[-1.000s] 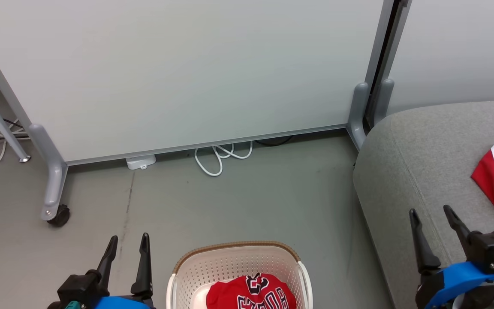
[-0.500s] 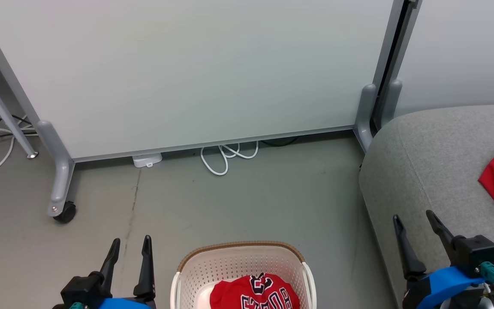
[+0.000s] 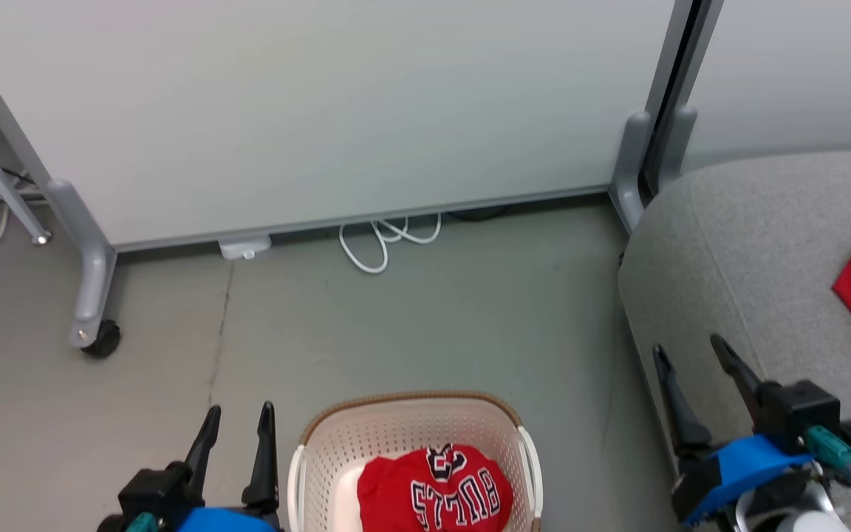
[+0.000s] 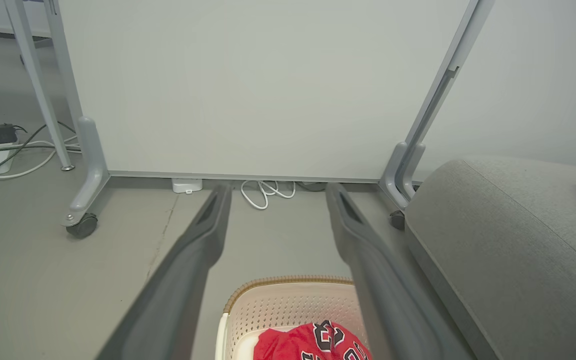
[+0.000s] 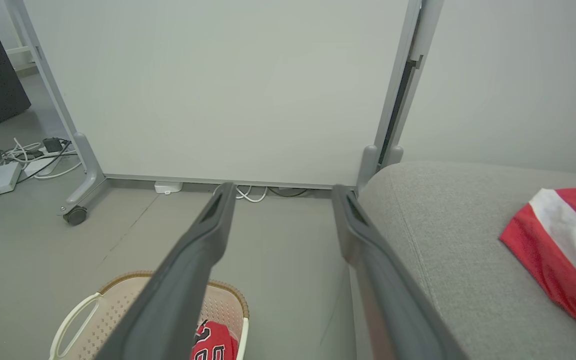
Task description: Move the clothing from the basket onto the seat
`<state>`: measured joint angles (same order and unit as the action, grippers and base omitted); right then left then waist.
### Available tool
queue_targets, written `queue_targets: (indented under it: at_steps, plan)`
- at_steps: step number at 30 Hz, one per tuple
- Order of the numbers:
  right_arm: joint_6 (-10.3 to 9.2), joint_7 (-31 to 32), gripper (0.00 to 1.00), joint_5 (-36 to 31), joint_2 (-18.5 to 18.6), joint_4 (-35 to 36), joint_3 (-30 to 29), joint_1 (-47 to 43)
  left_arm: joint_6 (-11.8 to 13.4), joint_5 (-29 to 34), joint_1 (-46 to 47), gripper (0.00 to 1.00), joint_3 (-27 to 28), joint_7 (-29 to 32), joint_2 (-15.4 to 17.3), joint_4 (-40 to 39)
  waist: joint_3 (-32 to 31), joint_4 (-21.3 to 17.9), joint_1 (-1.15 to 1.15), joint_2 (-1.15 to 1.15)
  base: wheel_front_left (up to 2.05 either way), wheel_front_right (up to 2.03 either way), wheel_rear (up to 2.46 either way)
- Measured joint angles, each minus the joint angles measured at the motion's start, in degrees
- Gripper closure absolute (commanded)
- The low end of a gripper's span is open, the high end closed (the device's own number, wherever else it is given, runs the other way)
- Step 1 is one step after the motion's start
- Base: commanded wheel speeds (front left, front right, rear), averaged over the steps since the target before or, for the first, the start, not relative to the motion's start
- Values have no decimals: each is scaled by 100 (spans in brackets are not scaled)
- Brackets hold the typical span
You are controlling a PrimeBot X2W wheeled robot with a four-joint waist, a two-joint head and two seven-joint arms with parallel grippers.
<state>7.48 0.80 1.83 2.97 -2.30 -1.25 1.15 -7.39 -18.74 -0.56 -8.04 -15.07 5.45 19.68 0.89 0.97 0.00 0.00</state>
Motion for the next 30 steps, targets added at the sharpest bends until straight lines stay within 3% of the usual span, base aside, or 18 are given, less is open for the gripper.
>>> queue_targets:
  at_steps: [14, 23, 30]
  plan:
    - [1, -94, 0, -68, 149, 372, 502, 1598, 0, -53, 1538, 0, -735, 0, 98, 583, 1914, -335, 2, 0, 0, 0, 0]
    - [1, -356, 0, -22, 110, 455, 758, 2238, -1, -328, 2651, 0, -1434, 70, 194, 1790, 3209, -781, 2, 0, 0, 0, 0]
    - [1, -635, 0, 69, 38, 380, 913, 2399, -1, -735, 3261, 0, -1636, 404, 302, 2709, 3882, -1292, 1, -1, 0, 0, 0]
